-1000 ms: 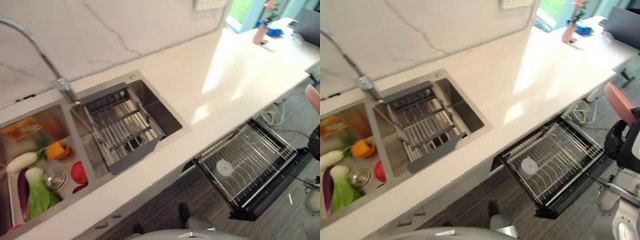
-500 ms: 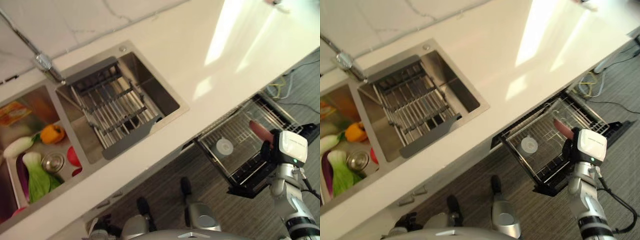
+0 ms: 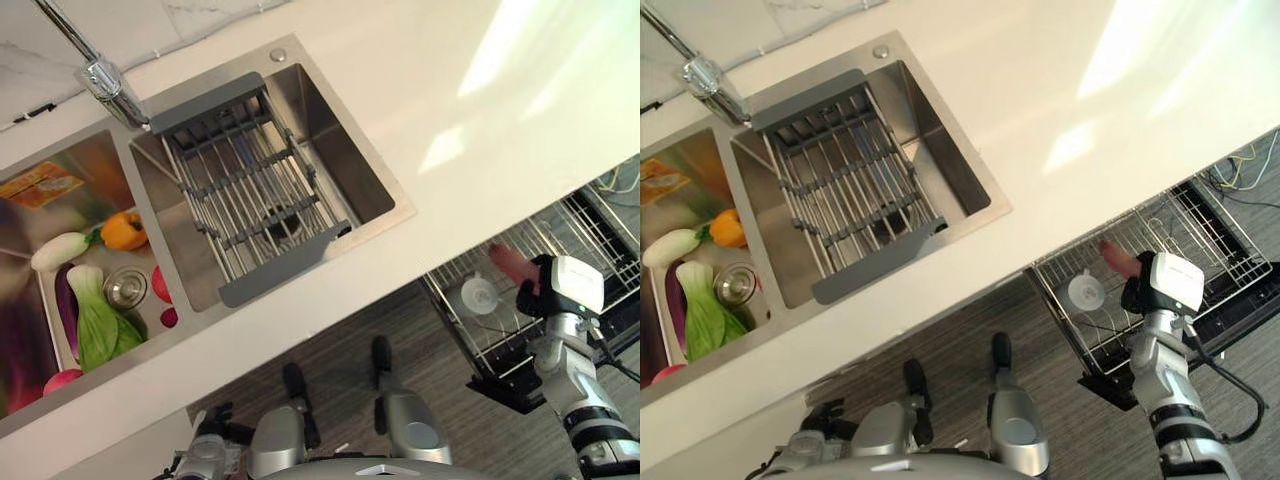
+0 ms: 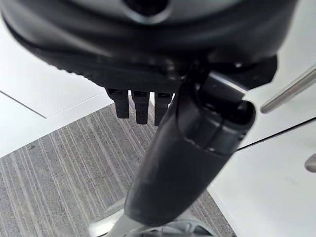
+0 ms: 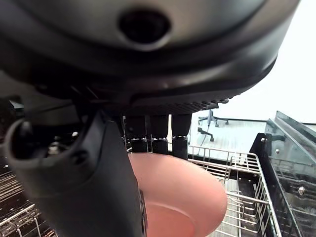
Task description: Place the dishes in the dishwasher.
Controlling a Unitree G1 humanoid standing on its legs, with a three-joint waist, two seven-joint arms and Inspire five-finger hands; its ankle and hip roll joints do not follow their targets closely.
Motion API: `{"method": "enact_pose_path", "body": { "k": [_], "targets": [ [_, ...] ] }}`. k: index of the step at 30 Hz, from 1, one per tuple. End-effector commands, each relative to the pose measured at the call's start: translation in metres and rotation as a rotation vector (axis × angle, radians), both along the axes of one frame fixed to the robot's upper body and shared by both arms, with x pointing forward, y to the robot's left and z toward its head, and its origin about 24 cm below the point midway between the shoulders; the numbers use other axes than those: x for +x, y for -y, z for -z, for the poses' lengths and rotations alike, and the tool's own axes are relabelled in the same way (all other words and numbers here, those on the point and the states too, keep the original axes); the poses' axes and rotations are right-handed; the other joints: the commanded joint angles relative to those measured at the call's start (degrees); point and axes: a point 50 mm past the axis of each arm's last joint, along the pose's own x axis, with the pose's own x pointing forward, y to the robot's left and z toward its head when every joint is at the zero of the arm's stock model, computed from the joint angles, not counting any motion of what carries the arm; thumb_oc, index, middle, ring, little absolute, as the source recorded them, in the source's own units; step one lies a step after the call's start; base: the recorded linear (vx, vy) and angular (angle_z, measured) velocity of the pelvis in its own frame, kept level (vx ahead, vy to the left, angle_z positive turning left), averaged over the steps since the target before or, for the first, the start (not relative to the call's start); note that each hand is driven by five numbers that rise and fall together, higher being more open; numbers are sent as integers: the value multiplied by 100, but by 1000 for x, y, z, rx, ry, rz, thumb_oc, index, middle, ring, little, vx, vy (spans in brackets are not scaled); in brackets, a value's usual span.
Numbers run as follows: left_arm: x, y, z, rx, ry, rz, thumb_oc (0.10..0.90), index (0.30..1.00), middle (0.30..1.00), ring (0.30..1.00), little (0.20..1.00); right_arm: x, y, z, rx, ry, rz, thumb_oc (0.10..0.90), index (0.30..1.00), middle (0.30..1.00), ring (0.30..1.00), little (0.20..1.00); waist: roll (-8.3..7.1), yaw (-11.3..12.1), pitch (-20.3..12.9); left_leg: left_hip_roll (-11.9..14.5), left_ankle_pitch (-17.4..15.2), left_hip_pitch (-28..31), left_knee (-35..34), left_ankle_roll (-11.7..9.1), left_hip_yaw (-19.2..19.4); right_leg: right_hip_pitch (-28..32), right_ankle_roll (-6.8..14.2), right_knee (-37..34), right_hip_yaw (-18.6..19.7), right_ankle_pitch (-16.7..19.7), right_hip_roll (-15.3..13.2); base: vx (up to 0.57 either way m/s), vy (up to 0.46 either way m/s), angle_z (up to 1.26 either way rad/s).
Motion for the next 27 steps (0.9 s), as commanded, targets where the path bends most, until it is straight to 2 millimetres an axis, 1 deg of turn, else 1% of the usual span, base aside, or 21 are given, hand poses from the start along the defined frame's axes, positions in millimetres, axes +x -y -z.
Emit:
{"method": "enact_pose_path", "body": {
  "k": [1,2,4,5,6,7,8,9,10,12,13,14,15,17,19,20,21,23,24,25,27],
  "targets": [
    [-8,0,3,4,-48,4,800,900,900,900,900,6,20,-66,-41,300,20,800,900,900,900,900,-185,-74,-476,264,-639,-334,885,-61,-531,-127,527,515,-179,-606,-483,0,0,0],
    [-7,0,3,2,-48,3,800,900,900,900,900,6,20,-71,-10,345,22,800,900,900,900,900,-191,-100,-494,272,-640,-324,881,-64,-523,-118,525,507,-178,-612,-475,0,0,0],
    [-9,1,4,-2,-54,-5,800,900,900,900,900,0,17,-90,59,503,23,800,900,900,900,900,-187,-145,-514,293,-691,-238,863,-69,-497,-52,535,480,-165,-649,-449,42,-3,-5],
    [-10,1,4,-1,-63,-8,800,900,900,900,900,-5,18,-101,107,595,28,800,900,900,900,900,-208,-205,-578,290,-651,-212,819,-69,-447,-73,528,460,-147,-618,-432,65,13,-4],
    [-12,0,5,1,-71,-12,800,900,900,900,900,-9,18,-112,114,663,32,800,900,900,900,900,-200,-228,-591,299,-702,-139,804,-66,-412,-18,536,450,-123,-656,-414,19,3,-3],
    [-12,0,5,2,-71,-11,800,900,900,900,900,-10,18,-112,115,664,34,800,900,900,900,900,-213,-212,-592,292,-655,-156,791,-66,-403,-44,525,448,-112,-622,-418,27,14,-8],
    [-13,-1,5,6,-75,-19,800,900,900,900,900,-17,22,-118,115,711,52,800,900,900,900,900,-222,-266,-645,298,-663,-119,770,-66,-368,-35,528,433,-88,-628,-407,-1,6,-10],
    [-14,-2,5,10,-81,-17,800,900,900,900,900,-23,26,-118,113,725,86,800,900,900,900,900,-224,-265,-668,293,-668,-85,749,-67,-344,-28,528,428,-65,-632,-395,20,12,-9],
    [-14,-2,5,10,-81,-17,800,900,900,900,900,-23,26,-118,113,725,86,800,900,900,900,900,-224,-265,-668,293,-668,-85,749,-67,-344,-28,528,428,-65,-632,-395,8,6,-8],
    [-13,-6,3,31,-73,-28,800,900,900,900,900,-37,44,-108,102,703,194,800,900,900,900,900,-239,-329,-689,295,-670,-52,728,-71,-318,-24,533,429,-52,-636,-386,13,9,-12],
    [-14,-5,4,34,-80,-38,800,900,900,900,900,-51,57,-87,178,711,332,800,900,900,900,900,-213,-359,-704,301,-720,-1,714,-74,-312,22,542,440,-61,-686,-383,3,1,-7],
    [-14,-4,4,34,-81,-41,800,900,900,900,900,-57,58,-76,236,723,387,800,900,900,900,900,-215,-372,-718,292,-674,-20,703,-71,-322,-4,525,444,-56,-655,-390,0,0,0],
    [-14,-5,4,36,-81,-40,800,900,900,900,900,-58,59,-76,238,725,390,800,900,900,900,900,-222,-366,-723,291,-672,-24,701,-71,-328,-5,524,445,-62,-657,-391,0,0,0],
    [-13,-4,4,35,-91,-40,800,900,900,900,900,-74,63,-48,353,728,533,800,900,900,900,900,-197,-383,-749,278,-659,-34,676,-66,-389,9,506,460,-111,-683,-403,-2,-8,-2],
    [-12,-2,4,31,-89,-35,800,900,900,900,900,-88,64,-27,375,660,621,800,900,900,900,900,-153,-386,-747,256,-642,-66,666,-63,-473,32,488,472,-170,-714,-414,-7,-5,3],
    [-11,-1,4,27,-87,-32,800,900,900,900,900,-89,61,-20,407,647,636,400,300,300,300,300,-130,-392,-738,244,-634,-99,673,-57,-522,34,477,482,-209,-721,-426,-43,7,10],
    [-9,2,4,19,-81,-17,800,900,900,900,900,-85,55,-10,471,619,626,400,300,300,300,300,-81,-381,-685,219,-617,-160,693,-56,-574,18,468,506,-232,-721,-448,-76,23,11],
    [-6,4,4,8,-68,-6,800,900,900,900,900,-78,47,4,537,561,598,400,300,300,300,300,-7,-359,-598,182,-592,-269,731,-47,-654,-36,461,552,-272,-725,-480,-80,30,11],
    [-5,5,4,5,-65,-4,800,900,900,900,900,-73,44,7,556,548,581,400,300,300,300,300,23,-355,-568,167,-585,-305,746,-42,-684,-60,459,575,-289,-726,-492,-39,15,11],
    [-5,5,4,4,-64,-5,800,900,900,900,900,-72,45,7,557,549,579,400,300,300,300,300,23,-365,-566,166,-585,-313,750,-42,-690,-64,459,581,-293,-728,-494,-35,17,13],
    [-5,6,4,2,-62,-3,800,900,900,900,900,-56,35,13,593,503,527,400,300,300,300,300,82,-306,-503,149,-563,-375,777,-37,-748,-87,450,623,-338,-740,-529,-36,6,19]
  ]
}}
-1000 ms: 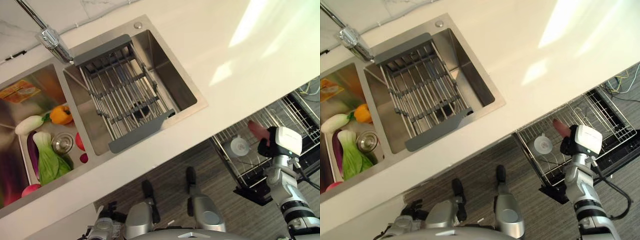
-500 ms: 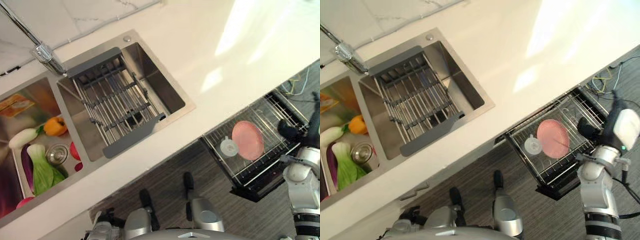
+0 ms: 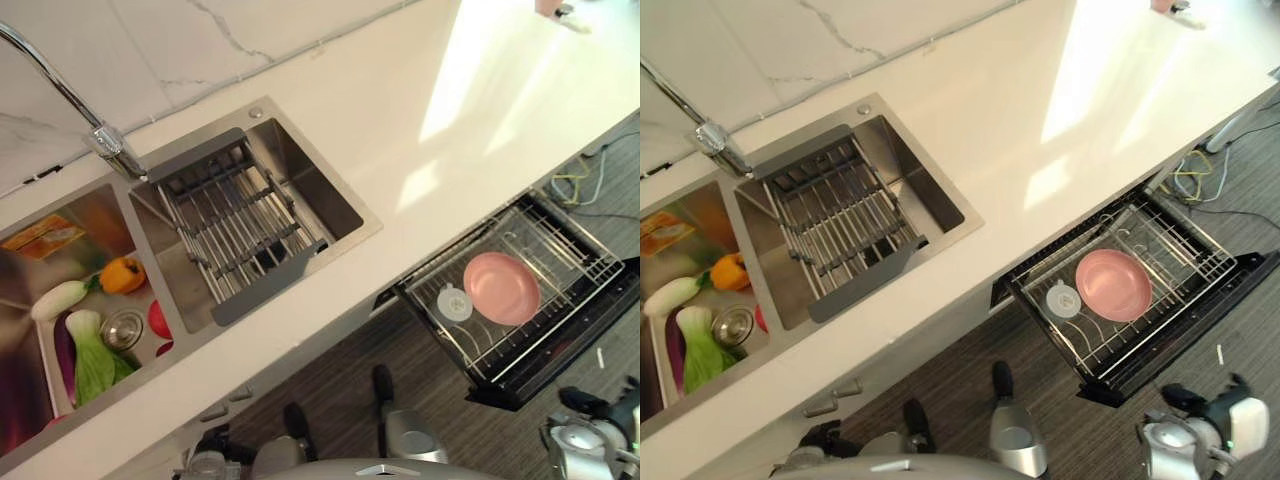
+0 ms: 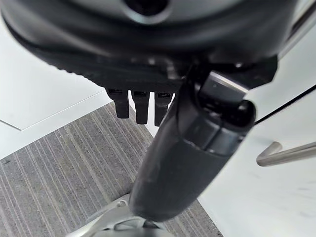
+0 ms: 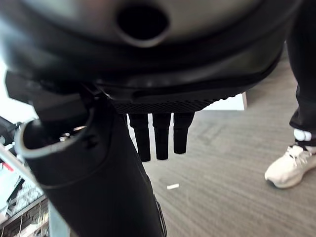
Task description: Place the dishes in the dishwasher.
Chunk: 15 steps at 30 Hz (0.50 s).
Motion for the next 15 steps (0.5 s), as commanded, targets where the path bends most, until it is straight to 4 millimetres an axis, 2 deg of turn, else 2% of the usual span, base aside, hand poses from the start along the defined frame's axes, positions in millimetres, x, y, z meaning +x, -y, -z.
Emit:
{"method": "enact_pose_path", "body": {
  "k": [1,3,5,7,8,9,11,12,13,15],
  "targets": [
    [9,-6,-2,19,8,19,800,900,900,900,900,75,12,-70,-190,293,-183,400,300,300,300,300,-123,208,296,182,-538,-325,777,-18,-746,-30,374,650,-335,-691,-484,-37,-6,13],
    [11,-6,-3,22,18,23,800,900,900,900,900,97,4,-78,-214,294,-274,400,300,300,300,300,-70,306,314,163,-522,-364,794,-20,-823,-11,368,666,-407,-708,-507,-31,-15,4],
    [9,-6,-3,20,18,34,800,900,900,900,900,119,-6,-77,-185,284,-351,400,300,300,300,300,-20,436,304,139,-507,-413,820,-21,-932,30,353,687,-492,-742,-528,-10,-33,21],
    [6,-7,-2,-7,22,-13,800,900,900,900,900,143,-22,-95,-228,322,-476,400,300,300,300,300,26,533,309,131,-507,-451,880,-26,-1061,93,332,727,-598,-790,-549,4,-30,37],
    [6,-7,-2,-7,22,-14,800,900,900,900,900,143,-22,-95,-228,322,-476,400,300,300,300,300,25,529,304,129,-503,-459,878,-26,-1064,88,332,726,-601,-787,-551,-9,-29,27],
    [7,-8,-2,-13,35,-29,800,900,900,900,900,167,-43,-109,-247,353,-583,400,300,300,300,300,69,703,280,127,-492,-487,903,-36,-1168,152,312,734,-697,-824,-564,-4,-34,25],
    [9,-8,-3,-15,46,-25,800,900,900,900,900,174,-50,-110,-256,346,-626,400,300,300,300,300,81,736,263,121,-476,-505,899,-40,-1220,193,303,718,-762,-836,-563,12,-44,25],
    [13,-6,-4,-26,67,-23,800,900,900,900,900,188,-66,-115,-287,339,-689,728,792,792,792,792,111,888,225,115,-450,-507,898,-48,-1332,322,294,674,-896,-861,-556,40,-49,37],
    [15,-5,-4,-34,75,-21,800,900,900,900,900,192,-73,-116,-310,331,-721,800,900,900,900,900,131,962,198,112,-429,-509,889,-52,-1388,397,288,653,-963,-882,-548,53,-66,48],
    [17,-2,-5,-54,93,-15,800,900,900,900,900,193,-78,-107,-278,278,-777,800,900,900,900,900,117,1087,143,109,-396,-509,865,-66,-1498,508,281,626,-1101,-908,-552,42,-45,39]
  ]
}}
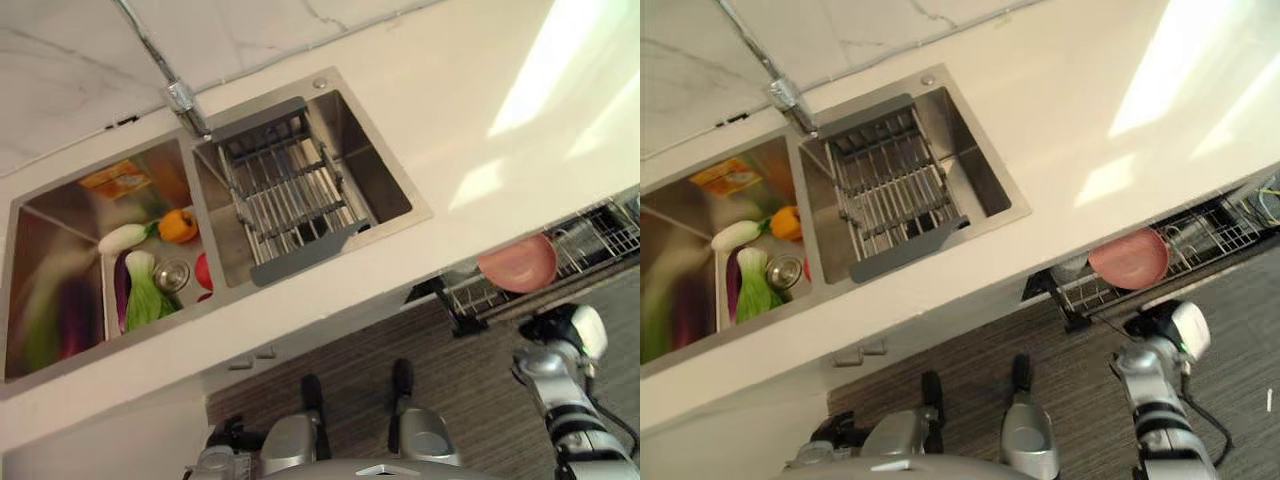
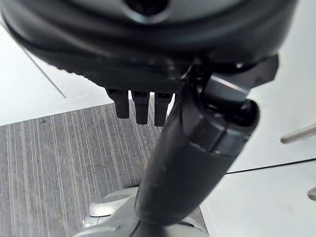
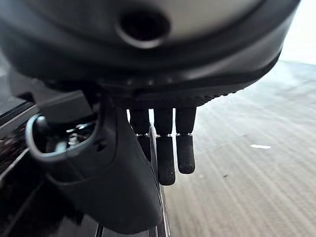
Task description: Place the dishes in the dishwasher.
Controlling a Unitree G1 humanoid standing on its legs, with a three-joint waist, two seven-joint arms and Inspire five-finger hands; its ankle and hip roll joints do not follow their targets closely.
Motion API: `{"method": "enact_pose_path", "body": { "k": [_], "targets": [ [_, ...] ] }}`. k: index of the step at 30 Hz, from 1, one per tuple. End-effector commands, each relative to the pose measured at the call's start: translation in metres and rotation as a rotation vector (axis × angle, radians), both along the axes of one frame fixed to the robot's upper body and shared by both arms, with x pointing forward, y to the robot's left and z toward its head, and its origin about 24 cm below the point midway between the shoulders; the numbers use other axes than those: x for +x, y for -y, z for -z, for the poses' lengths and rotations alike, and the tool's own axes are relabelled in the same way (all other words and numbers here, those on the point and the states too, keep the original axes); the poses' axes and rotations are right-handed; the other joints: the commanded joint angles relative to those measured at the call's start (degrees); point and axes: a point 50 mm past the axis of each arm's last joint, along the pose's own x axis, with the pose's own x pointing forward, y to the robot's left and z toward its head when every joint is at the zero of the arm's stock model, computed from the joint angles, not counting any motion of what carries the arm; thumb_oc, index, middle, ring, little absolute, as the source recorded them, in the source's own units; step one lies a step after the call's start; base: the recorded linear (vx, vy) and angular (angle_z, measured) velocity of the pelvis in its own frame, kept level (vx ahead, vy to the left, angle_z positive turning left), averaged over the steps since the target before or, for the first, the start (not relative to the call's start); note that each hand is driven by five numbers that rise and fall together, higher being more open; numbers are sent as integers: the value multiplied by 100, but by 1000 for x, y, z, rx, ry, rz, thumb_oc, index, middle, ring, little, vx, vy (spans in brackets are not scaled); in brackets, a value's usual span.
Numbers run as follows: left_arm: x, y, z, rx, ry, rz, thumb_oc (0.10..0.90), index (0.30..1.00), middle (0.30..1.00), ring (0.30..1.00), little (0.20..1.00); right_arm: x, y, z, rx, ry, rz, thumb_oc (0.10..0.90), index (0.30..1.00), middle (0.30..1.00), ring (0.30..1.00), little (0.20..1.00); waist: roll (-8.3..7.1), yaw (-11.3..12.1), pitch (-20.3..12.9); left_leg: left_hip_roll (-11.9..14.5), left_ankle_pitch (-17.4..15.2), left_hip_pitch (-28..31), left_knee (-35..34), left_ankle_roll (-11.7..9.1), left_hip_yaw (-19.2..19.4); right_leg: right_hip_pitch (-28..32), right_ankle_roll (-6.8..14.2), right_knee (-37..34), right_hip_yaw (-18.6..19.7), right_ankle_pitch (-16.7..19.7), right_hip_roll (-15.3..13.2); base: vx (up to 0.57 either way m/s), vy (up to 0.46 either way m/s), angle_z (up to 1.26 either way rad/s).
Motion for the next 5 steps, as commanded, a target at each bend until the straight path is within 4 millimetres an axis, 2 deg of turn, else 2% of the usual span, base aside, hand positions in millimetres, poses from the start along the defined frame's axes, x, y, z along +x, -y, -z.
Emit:
{"method": "enact_pose_path", "body": {
  "k": [1,2,5],
  "targets": [
    [19,-10,-7,28,54,63,800,900,900,900,900,79,-64,-67,-78,293,-421,800,900,900,900,900,-187,526,-206,76,-477,-257,737,-54,-527,253,395,614,-188,-876,-515,28,-29,35],
    [19,-10,-7,28,54,63,800,900,900,900,900,79,-64,-67,-78,293,-421,800,900,900,900,900,-187,526,-206,76,-477,-257,737,-54,-527,253,395,614,-188,-876,-515,19,-28,41],
    [18,-7,-6,8,50,73,800,900,900,900,900,59,-62,-29,2,168,-389,800,900,900,900,900,-222,597,-271,50,-417,-292,672,-79,-783,396,382,607,-468,-942,-533,23,-56,49]
  ]
}}
